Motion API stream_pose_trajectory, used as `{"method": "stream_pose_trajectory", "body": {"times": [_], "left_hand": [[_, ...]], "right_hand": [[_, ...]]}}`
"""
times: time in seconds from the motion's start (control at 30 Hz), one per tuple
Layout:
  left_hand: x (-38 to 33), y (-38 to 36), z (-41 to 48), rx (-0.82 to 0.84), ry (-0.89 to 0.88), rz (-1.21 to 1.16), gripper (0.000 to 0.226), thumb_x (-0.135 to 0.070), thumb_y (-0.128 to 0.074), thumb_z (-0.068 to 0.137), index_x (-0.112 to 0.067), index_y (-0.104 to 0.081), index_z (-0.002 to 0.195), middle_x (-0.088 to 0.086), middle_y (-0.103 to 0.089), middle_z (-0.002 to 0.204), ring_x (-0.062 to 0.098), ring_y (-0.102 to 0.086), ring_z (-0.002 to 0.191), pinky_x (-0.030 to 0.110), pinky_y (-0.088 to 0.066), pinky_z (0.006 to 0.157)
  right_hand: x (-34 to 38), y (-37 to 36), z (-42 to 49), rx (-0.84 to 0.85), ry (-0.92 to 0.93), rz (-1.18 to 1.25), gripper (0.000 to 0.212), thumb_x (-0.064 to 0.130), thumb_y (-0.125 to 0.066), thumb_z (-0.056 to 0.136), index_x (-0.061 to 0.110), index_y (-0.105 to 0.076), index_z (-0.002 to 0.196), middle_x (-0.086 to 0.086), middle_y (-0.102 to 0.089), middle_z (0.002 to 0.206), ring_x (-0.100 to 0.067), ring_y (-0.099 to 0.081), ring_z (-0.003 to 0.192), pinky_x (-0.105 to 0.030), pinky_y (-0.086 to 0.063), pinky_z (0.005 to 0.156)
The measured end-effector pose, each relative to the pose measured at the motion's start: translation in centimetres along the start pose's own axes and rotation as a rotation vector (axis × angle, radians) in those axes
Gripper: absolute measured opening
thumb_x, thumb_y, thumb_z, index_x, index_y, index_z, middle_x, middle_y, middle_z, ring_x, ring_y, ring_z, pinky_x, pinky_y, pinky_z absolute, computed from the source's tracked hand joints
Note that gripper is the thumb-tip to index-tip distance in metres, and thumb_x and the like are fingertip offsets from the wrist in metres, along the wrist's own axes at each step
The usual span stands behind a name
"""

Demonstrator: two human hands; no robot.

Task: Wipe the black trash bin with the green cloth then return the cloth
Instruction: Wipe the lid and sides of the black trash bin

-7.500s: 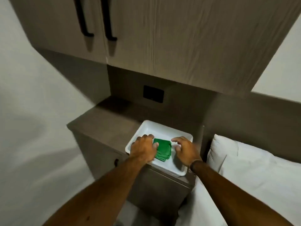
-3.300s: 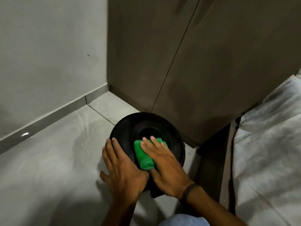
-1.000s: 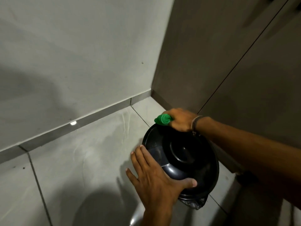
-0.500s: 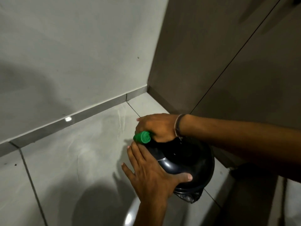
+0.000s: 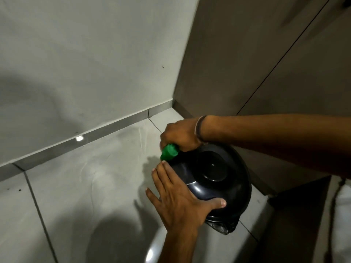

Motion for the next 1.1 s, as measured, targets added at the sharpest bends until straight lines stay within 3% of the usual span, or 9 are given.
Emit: {"method": "stream_pose_trajectory", "body": {"times": [0.2,0.33,0.5,0.63,0.8,0.87,0.93,1.0,1.1], "left_hand": [[-0.2,0.1,0.1,0.021,-0.011,-0.016,0.186,-0.108,-0.062,0.024,-0.021,0.031,0.160,0.004,0.017,0.178,0.028,0.014,0.166,0.064,-0.008,0.132],[-0.9,0.4,0.1,0.008,-0.003,-0.026,0.188,-0.104,-0.066,0.022,-0.018,0.023,0.164,0.005,0.011,0.178,0.029,0.010,0.166,0.062,-0.009,0.133],[-1.6,1.1,-0.6,-0.152,-0.101,0.058,0.155,-0.075,-0.075,0.046,-0.022,0.007,0.166,0.008,-0.012,0.174,0.031,-0.009,0.163,0.064,-0.027,0.127],[-1.5,0.8,-0.2,-0.085,-0.112,0.095,0.170,-0.107,-0.055,0.023,-0.033,0.000,0.166,0.009,-0.012,0.170,0.036,-0.010,0.160,0.064,-0.032,0.122],[-1.9,0.7,-0.3,-0.083,-0.128,0.124,0.173,-0.111,-0.049,0.021,-0.031,-0.001,0.166,0.013,-0.015,0.171,0.039,-0.011,0.160,0.065,-0.033,0.123],[-2.3,0.8,-0.5,-0.101,-0.136,0.142,0.169,-0.107,-0.057,0.024,-0.029,-0.008,0.166,0.012,-0.020,0.169,0.039,-0.016,0.158,0.064,-0.035,0.121],[-2.3,1.0,-0.7,-0.161,-0.165,0.167,0.150,-0.086,-0.075,0.041,-0.027,-0.012,0.164,0.014,-0.026,0.166,0.040,-0.022,0.157,0.065,-0.037,0.118],[-2.2,0.9,-0.5,-0.183,-0.179,0.181,0.141,-0.072,-0.079,0.046,-0.027,-0.013,0.163,0.014,-0.027,0.165,0.040,-0.023,0.156,0.067,-0.038,0.117],[-2.0,0.7,-0.3,-0.147,-0.160,0.170,0.165,-0.105,-0.061,0.026,-0.025,-0.020,0.164,0.014,-0.028,0.164,0.040,-0.024,0.154,0.067,-0.040,0.114]], "right_hand": [[-9.6,-2.4,-4.3,0.002,-0.439,0.101,0.046,0.013,-0.059,0.089,0.018,-0.063,0.135,-0.014,-0.067,0.134,-0.037,-0.063,0.125,-0.038,-0.050,0.103],[-2.0,-5.3,-4.3,-0.256,-0.253,0.409,0.070,0.005,-0.060,0.086,0.017,-0.046,0.154,-0.008,-0.045,0.162,-0.031,-0.033,0.155,-0.044,-0.023,0.129],[3.7,-10.9,-11.0,-0.540,-0.246,0.634,0.091,-0.001,-0.053,0.079,0.031,-0.031,0.161,0.011,-0.025,0.172,-0.010,-0.005,0.162,-0.035,-0.001,0.132],[-0.9,-14.1,-14.9,-0.627,-0.463,0.719,0.098,-0.009,-0.048,0.070,0.031,-0.037,0.159,0.013,-0.030,0.169,-0.012,-0.010,0.162,-0.038,-0.007,0.133],[-8.2,-10.8,-11.8,-0.737,-0.792,0.857,0.074,-0.006,-0.051,0.088,0.023,-0.044,0.156,0.003,-0.038,0.167,-0.022,-0.021,0.160,-0.039,-0.014,0.131],[-5.0,-9.8,-9.0,-0.731,-0.681,0.783,0.074,0.001,-0.052,0.089,0.027,-0.041,0.157,0.003,-0.034,0.169,-0.022,-0.018,0.161,-0.039,-0.007,0.132],[1.1,-10.7,-8.8,-0.710,-0.457,0.762,0.082,0.008,-0.050,0.084,0.036,-0.033,0.159,0.010,-0.028,0.171,-0.018,-0.011,0.162,-0.035,0.003,0.129],[4.7,-13.9,-12.3,-0.736,-0.383,0.800,0.090,0.010,-0.046,0.080,0.046,-0.026,0.159,0.022,-0.022,0.171,-0.009,-0.004,0.162,-0.032,0.006,0.126],[1.4,-17.6,-18.0,-0.797,-0.594,0.900,0.088,-0.001,-0.044,0.078,0.040,-0.039,0.156,0.019,-0.030,0.169,-0.013,-0.008,0.162,-0.039,-0.004,0.132]]}}
Point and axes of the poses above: each hand's wrist, its own z-axis towards the middle knuckle, its own y-axis out of the back of the hand, x = y × z, the point moved 8 cm from there along z, towards the middle knuckle
